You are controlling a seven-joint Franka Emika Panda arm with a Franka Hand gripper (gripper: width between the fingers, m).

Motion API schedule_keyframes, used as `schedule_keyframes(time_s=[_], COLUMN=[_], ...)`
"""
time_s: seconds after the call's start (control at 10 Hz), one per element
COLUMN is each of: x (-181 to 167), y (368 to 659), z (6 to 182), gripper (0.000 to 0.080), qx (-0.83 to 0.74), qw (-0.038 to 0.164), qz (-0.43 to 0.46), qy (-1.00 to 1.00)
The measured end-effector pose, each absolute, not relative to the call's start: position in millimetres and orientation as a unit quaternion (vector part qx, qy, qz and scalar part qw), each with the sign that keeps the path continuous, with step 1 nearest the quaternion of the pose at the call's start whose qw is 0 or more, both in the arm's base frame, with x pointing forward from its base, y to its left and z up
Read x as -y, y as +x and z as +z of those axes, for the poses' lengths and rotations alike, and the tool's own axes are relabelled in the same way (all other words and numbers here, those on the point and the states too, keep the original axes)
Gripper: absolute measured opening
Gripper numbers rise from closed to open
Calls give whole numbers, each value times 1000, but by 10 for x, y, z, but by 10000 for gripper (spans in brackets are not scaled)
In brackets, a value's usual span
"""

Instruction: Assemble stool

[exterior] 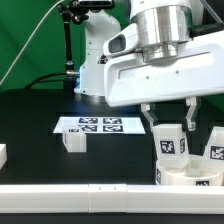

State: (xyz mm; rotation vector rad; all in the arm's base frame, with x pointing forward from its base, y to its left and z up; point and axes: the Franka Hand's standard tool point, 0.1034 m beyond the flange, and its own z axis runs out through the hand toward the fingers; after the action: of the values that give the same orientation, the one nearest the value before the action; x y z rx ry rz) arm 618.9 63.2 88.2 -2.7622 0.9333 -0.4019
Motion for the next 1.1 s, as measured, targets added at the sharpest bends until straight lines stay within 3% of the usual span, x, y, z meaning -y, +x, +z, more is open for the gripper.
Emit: schedule_keyframes(time_s=[0.5, 1.1], x=[-593, -690], y=[6173, 6191], z=[876, 896], gripper=[340, 340], qx=[-530, -699], qw=[146, 176], qz=[-106, -64], qy=[-829, -690])
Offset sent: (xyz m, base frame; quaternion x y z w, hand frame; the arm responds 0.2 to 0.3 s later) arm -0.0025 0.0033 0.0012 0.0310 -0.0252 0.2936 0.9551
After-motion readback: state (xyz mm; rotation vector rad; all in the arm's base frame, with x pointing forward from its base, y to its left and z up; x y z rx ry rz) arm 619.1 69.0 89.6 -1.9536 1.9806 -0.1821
